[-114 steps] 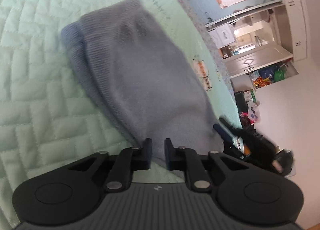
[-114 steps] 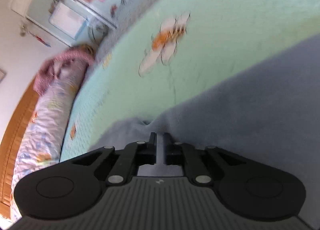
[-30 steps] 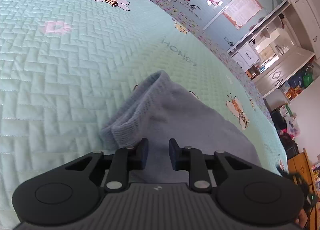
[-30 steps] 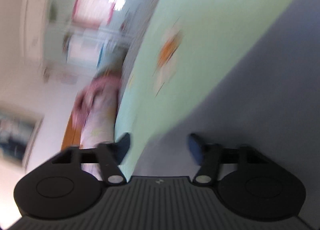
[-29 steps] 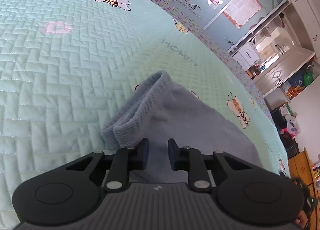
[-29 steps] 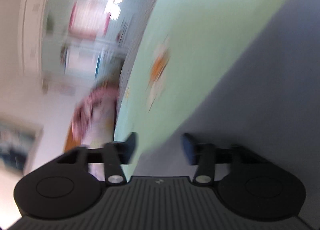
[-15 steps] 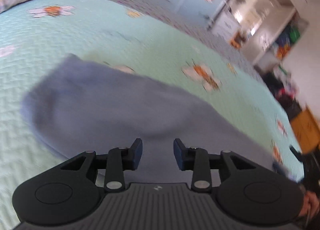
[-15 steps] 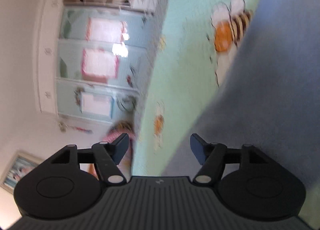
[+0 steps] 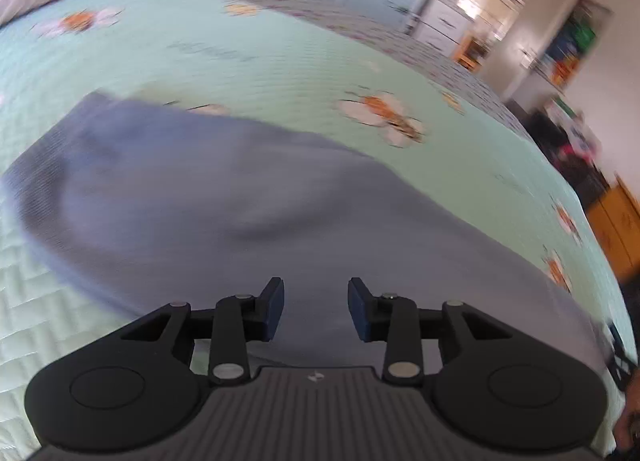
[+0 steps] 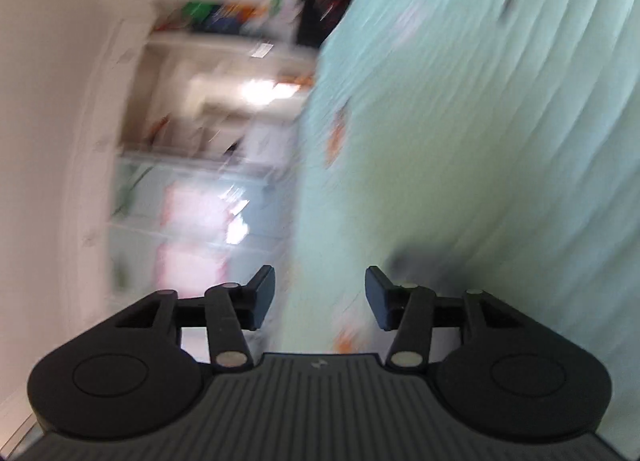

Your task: Fold clothes

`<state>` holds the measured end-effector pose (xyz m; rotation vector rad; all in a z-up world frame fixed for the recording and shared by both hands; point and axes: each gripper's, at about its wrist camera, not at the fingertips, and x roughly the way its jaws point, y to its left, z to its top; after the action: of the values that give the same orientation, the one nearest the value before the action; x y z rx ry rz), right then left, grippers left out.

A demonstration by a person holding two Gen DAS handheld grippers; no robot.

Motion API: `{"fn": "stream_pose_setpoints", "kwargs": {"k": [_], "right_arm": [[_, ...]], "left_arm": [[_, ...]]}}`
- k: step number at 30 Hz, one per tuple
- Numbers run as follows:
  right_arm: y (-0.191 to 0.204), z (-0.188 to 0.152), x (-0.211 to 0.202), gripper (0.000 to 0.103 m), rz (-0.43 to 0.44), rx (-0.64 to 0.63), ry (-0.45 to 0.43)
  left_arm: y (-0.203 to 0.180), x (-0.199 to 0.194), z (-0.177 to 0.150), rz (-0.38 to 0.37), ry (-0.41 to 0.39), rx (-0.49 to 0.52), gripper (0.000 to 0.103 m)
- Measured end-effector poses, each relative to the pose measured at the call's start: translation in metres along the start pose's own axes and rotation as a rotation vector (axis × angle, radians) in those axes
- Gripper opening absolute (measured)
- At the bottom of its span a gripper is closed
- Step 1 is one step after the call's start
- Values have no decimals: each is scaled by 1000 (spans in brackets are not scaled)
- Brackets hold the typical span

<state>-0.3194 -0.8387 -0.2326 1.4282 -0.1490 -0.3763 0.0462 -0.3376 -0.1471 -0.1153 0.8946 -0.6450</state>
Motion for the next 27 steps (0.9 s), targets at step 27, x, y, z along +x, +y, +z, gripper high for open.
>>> {"fn": "stream_pose_setpoints", "kwargs": {"k": [27], "right_arm": [[88, 38, 39, 63, -472, -1257, 663]], "left_arm": [[-41, 12, -22, -53, 87, 42, 41]]}}
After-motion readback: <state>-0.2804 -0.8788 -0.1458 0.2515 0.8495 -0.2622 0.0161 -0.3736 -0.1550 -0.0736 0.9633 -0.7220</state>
